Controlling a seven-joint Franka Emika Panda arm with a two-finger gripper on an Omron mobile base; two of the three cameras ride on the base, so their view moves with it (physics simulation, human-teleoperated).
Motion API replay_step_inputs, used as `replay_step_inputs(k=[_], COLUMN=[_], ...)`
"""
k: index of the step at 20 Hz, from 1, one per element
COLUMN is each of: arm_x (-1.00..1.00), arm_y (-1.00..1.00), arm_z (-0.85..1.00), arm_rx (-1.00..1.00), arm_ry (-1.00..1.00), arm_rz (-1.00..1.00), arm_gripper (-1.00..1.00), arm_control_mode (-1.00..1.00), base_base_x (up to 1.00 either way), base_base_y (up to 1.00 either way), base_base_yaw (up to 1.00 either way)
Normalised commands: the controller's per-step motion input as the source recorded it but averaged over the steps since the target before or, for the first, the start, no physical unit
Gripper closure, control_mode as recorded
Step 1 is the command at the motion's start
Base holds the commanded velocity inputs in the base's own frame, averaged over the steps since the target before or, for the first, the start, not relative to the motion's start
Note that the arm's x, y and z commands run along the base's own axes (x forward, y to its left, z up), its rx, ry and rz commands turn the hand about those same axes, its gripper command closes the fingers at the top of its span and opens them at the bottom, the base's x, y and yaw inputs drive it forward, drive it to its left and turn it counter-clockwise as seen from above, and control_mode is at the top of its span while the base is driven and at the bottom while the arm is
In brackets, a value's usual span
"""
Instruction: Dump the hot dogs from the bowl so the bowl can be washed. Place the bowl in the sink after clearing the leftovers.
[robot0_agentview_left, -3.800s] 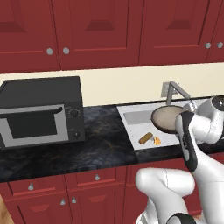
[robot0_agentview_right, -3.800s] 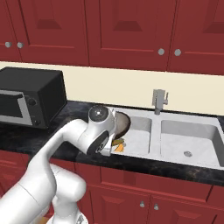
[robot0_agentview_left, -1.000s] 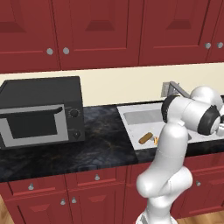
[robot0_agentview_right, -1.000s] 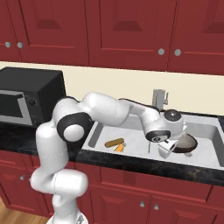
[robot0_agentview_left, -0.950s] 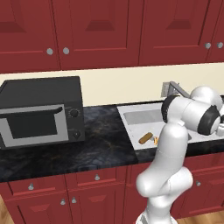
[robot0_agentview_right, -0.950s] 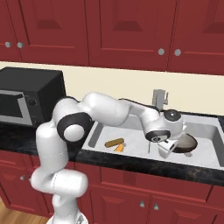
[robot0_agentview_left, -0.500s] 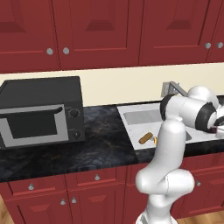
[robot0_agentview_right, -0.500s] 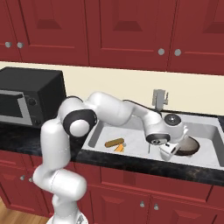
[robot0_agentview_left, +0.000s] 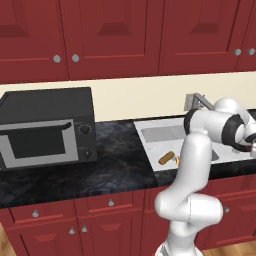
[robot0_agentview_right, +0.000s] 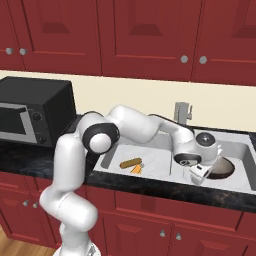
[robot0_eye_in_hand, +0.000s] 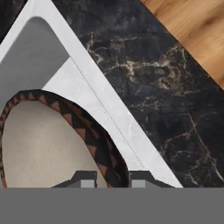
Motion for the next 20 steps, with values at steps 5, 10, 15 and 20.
replay_step_inputs(k=[5,10,15,20], arm_x=[0.41,0.27,0.28,0.46], arm_y=[-0.23,-0.14,-0.13,-0.03], arm_z=[-0.05,-0.3,-0.37,-0.31], arm_rx=[0.0,0.0,0.0,0.0], arm_ry=[0.0,0.01,0.04,0.04], arm_rz=[0.0,0.0,0.0,0.0], arm_gripper=[1.0,1.0,1.0,1.0], arm_control_mode=[-1.0,-1.0,-1.0,-1.0], base_base_x=[0.0,0.0,0.0,0.0], base_base_y=[0.0,0.0,0.0,0.0], base_base_yaw=[0.0,0.0,0.0,0.0])
